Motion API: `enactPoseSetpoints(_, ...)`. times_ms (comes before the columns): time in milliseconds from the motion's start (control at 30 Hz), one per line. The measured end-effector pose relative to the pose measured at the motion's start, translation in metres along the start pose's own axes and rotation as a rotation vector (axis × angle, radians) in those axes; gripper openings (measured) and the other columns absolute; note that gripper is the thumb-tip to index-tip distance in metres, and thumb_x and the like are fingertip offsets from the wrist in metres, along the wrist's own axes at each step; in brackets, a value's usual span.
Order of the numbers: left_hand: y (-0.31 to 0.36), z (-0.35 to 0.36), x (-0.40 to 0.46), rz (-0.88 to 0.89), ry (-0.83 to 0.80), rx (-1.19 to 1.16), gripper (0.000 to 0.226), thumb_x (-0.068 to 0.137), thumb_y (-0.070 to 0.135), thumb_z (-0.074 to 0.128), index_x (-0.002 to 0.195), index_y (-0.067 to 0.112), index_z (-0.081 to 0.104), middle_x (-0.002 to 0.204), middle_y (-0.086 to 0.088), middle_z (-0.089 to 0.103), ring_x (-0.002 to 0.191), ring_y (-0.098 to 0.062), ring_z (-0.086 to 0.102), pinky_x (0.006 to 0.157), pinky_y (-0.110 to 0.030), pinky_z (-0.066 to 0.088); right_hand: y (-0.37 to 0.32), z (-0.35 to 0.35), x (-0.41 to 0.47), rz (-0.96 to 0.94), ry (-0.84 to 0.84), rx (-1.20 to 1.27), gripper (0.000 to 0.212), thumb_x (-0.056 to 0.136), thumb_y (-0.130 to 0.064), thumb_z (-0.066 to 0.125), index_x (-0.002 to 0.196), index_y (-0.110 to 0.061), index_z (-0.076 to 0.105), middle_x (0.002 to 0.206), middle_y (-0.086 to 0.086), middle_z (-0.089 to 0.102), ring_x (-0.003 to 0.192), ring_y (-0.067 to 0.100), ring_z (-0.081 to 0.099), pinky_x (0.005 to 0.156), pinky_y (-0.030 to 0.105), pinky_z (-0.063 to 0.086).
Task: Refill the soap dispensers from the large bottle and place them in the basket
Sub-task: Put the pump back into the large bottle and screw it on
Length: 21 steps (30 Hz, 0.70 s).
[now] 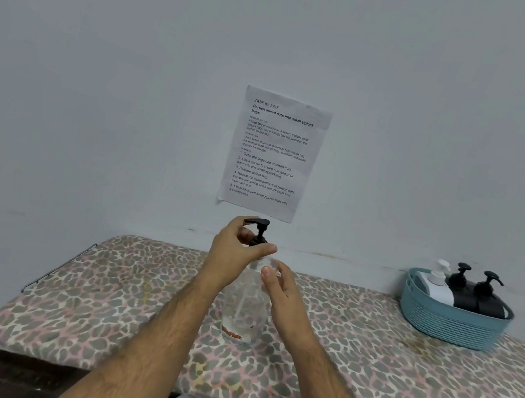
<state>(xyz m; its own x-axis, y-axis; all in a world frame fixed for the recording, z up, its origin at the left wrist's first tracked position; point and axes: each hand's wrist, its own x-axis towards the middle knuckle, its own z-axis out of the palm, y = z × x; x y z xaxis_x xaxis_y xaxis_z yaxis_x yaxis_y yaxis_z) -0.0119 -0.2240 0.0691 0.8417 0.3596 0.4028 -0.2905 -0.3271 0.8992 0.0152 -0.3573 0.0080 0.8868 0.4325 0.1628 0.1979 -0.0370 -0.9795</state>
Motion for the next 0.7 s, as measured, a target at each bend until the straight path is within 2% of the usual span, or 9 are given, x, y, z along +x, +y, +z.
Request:
enactPoseSetpoints(133, -0.001, -0.003, 0.0, -0.04, 0.007, -0.064, 0.058, 0.072, 0.02, 0.085, 0.122, 0.025, 0.057, 0.09, -0.004, 0.075, 0.088, -0.017, 0.072, 0.09, -0.037, 0.053, 0.003, 0.0, 0.002, 0.004, 0.012, -0.006, 0.078, 0.082, -0.071, 0.047, 0.148, -0.032, 0.036, 0.139, -0.006, 0.05, 0.128, 0.014, 0.051, 0.106, 0.035, 0.039)
enactPoseSetpoints(200, -0.001, -0.007, -0.001, -0.045, -0.021, -0.062, 0.055, 0.08, 0.016, 0.079, 0.127, 0.02, 0.052, 0.091, 0.0, 0.076, 0.088, -0.012, 0.072, 0.088, -0.03, 0.049, 0.004, 0.001, 0.003, 0.002, 0.014, -0.012, 0.079, 0.08, -0.073, 0.047, 0.147, -0.033, 0.037, 0.139, -0.006, 0.051, 0.127, 0.013, 0.052, 0.105, 0.034, 0.04)
enactPoseSetpoints(400, -0.003, -0.011, -0.004, -0.055, -0.154, -0.029, 0.042, 0.098, 0.021, 0.056, 0.138, 0.027, 0.044, 0.111, 0.01, 0.073, 0.102, 0.004, 0.065, 0.086, -0.016, 0.039, 0.001, 0.001, 0.002, 0.002, 0.013, -0.023, 0.075, 0.083, -0.07, 0.046, 0.147, -0.032, 0.037, 0.137, -0.006, 0.053, 0.125, 0.012, 0.053, 0.098, 0.028, 0.039)
enactPoseSetpoints(467, -0.003, -0.01, -0.004, -0.056, -0.149, -0.034, 0.042, 0.097, 0.025, 0.059, 0.136, 0.027, 0.047, 0.112, 0.009, 0.072, 0.102, 0.003, 0.065, 0.092, -0.02, 0.042, 0.001, 0.001, 0.002, 0.003, 0.009, -0.03, 0.069, 0.088, -0.066, 0.047, 0.147, -0.032, 0.037, 0.138, -0.006, 0.053, 0.124, 0.012, 0.053, 0.097, 0.027, 0.039)
enactPoseSetpoints(533, -0.007, -0.007, -0.003, -0.034, -0.096, -0.006, 0.048, 0.089, 0.031, 0.07, 0.133, 0.028, 0.051, 0.109, 0.008, 0.071, 0.107, -0.005, 0.065, 0.101, -0.032, 0.046, 0.0, 0.0, 0.002, 0.011, 0.009, -0.031, 0.064, 0.092, -0.062, 0.047, 0.148, -0.031, 0.037, 0.138, -0.005, 0.053, 0.125, 0.012, 0.053, 0.097, 0.027, 0.039)
enactPoseSetpoints(700, -0.005, -0.001, 0.001, -0.033, 0.006, 0.029, 0.067, 0.073, 0.026, 0.085, 0.132, 0.025, 0.052, 0.092, 0.004, 0.069, 0.1, -0.01, 0.065, 0.096, -0.037, 0.048, -0.002, -0.002, 0.001, 0.019, -0.004, -0.034, 0.063, 0.094, -0.059, 0.047, 0.149, -0.03, 0.035, 0.141, -0.004, 0.051, 0.127, 0.012, 0.052, 0.097, 0.026, 0.038)
